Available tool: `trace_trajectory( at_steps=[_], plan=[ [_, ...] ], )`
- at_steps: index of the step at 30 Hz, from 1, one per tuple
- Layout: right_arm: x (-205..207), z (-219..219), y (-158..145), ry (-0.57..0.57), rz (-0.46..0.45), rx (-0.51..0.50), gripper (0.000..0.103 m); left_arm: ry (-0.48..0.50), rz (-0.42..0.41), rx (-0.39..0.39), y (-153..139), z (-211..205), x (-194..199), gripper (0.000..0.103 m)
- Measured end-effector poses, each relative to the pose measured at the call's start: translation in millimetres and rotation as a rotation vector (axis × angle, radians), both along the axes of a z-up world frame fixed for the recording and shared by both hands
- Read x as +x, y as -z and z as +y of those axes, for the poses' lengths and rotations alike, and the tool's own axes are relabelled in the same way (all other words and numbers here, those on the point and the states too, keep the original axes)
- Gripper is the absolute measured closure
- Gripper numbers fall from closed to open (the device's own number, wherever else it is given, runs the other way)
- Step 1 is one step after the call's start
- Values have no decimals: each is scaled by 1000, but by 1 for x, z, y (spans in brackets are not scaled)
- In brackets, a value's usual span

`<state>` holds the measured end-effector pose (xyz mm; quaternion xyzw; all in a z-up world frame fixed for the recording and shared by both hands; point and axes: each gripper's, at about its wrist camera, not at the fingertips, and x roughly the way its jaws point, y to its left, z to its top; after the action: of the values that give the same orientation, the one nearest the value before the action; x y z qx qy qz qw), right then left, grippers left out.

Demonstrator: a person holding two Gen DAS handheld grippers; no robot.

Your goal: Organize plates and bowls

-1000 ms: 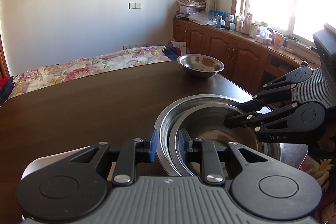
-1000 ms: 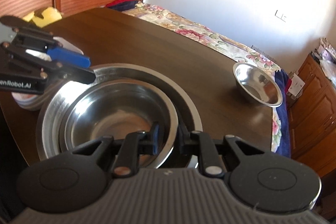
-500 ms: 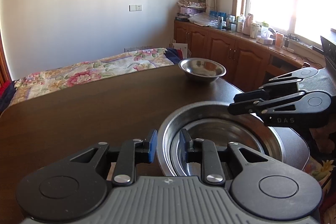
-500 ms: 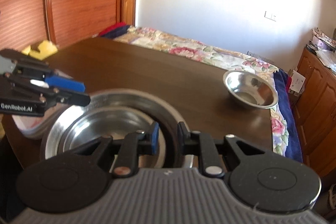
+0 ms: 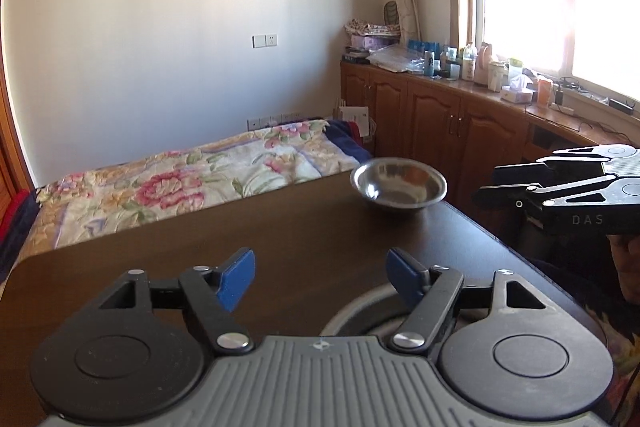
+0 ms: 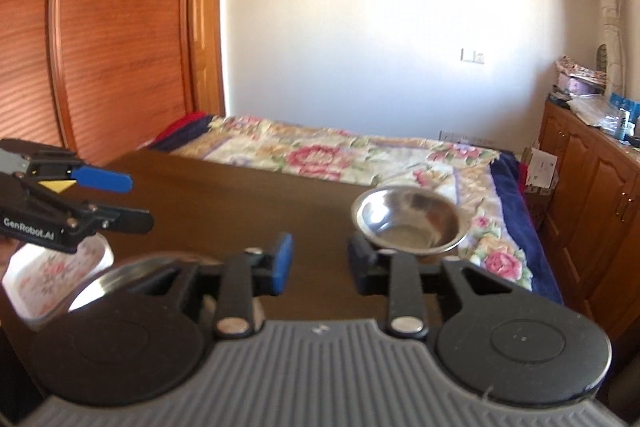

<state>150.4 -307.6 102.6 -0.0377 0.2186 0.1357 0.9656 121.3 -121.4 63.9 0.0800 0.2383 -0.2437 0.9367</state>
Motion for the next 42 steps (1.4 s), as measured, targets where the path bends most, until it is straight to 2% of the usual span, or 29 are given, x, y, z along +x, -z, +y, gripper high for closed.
trace_trajectory(
  at_steps=[3, 5, 8, 11, 13, 21, 24, 25, 27, 32, 35, 42],
  plan=[
    [8, -13, -2, 15, -18, 6, 56, 3, -11, -2, -4, -8, 11, 16],
    [14, -21, -2, 30, -30, 11, 35, 7, -16, -5, -7, -14, 17, 12],
    [24, -31, -2, 49, -51, 14, 17, 10, -14, -9, -11, -24, 30, 9],
    [35, -41, -1, 52, -57, 25, 7, 19, -12, -10, -14, -34, 42, 8],
    [41, -46, 0, 57, -61, 35, 5, 31, -10, -3, -15, -42, 50, 8],
    [74, -65, 17, 97, -43, 38, 4, 54, 29, -2, -11, -68, 87, 10],
    [86, -72, 25, 94, -26, 59, 5, 62, 35, 12, -5, -76, 99, 17],
    [88, -73, 27, 92, -21, 65, 6, 61, 42, 20, -3, -80, 104, 23],
    [94, -76, 32, 95, -12, 70, 10, 64, 57, 32, 3, -85, 112, 29],
    [104, -80, 44, 102, 22, 76, 25, 72, 106, 50, 14, -98, 132, 44],
    [107, -82, 49, 109, 42, 82, 32, 82, 138, 63, 19, -107, 143, 48],
    [114, -90, 59, 117, 87, 122, 36, 94, 250, 57, 36, -120, 167, 53]
  ],
)
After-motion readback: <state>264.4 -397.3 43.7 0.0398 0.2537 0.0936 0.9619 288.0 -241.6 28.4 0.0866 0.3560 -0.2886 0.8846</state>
